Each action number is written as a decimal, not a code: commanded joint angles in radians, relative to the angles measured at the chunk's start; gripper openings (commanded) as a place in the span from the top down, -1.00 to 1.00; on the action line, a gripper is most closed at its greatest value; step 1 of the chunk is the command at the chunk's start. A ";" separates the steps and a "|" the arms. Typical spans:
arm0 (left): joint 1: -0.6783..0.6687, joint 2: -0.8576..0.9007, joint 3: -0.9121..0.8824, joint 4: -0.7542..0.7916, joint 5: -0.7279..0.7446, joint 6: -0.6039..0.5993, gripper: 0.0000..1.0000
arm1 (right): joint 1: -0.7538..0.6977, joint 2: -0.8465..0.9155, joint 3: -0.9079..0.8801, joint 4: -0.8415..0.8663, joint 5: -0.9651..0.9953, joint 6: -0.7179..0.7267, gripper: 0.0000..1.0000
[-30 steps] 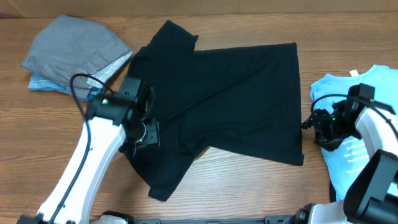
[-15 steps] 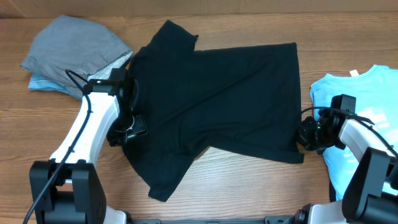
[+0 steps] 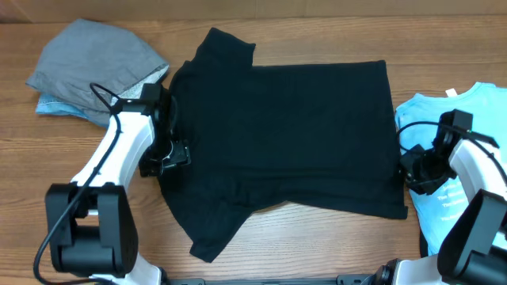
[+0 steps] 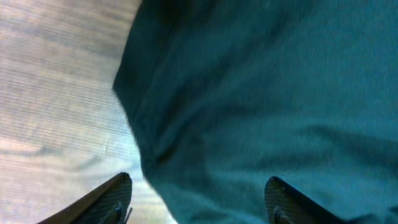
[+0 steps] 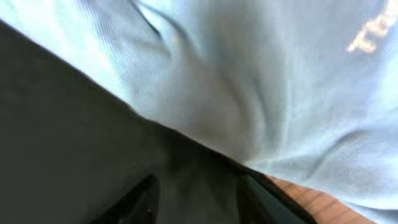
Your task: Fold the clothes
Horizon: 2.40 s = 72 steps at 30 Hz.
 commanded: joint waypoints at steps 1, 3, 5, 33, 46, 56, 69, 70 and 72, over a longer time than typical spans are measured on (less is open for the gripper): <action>0.005 0.061 -0.006 0.047 -0.014 0.092 -0.19 | -0.003 -0.018 0.115 -0.065 -0.007 -0.018 0.06; 0.005 0.091 -0.006 0.068 -0.045 0.100 0.12 | -0.003 -0.028 0.162 -0.100 -0.045 -0.051 0.04; 0.007 0.130 -0.006 0.088 -0.103 0.098 0.62 | -0.003 -0.041 0.209 -0.135 -0.089 -0.085 0.03; 0.212 0.216 0.787 -0.303 0.045 0.274 0.56 | 0.161 -0.056 0.137 0.167 -0.286 -0.200 0.16; 0.128 0.186 0.998 -0.478 0.254 0.352 0.40 | 0.272 0.258 0.101 0.491 -0.161 0.032 0.63; 0.014 0.149 0.997 -0.519 0.183 0.349 0.36 | 0.267 0.506 0.113 0.761 -0.005 0.202 0.78; -0.002 0.153 0.979 -0.532 0.113 0.323 0.19 | 0.172 0.550 0.412 0.595 -0.167 0.047 0.87; -0.002 0.153 0.979 -0.529 0.113 0.323 0.16 | 0.161 0.547 0.438 0.558 -0.201 0.008 0.81; -0.002 0.153 0.976 -0.518 0.109 0.323 0.08 | 0.139 0.534 0.495 0.468 -0.265 -0.053 0.47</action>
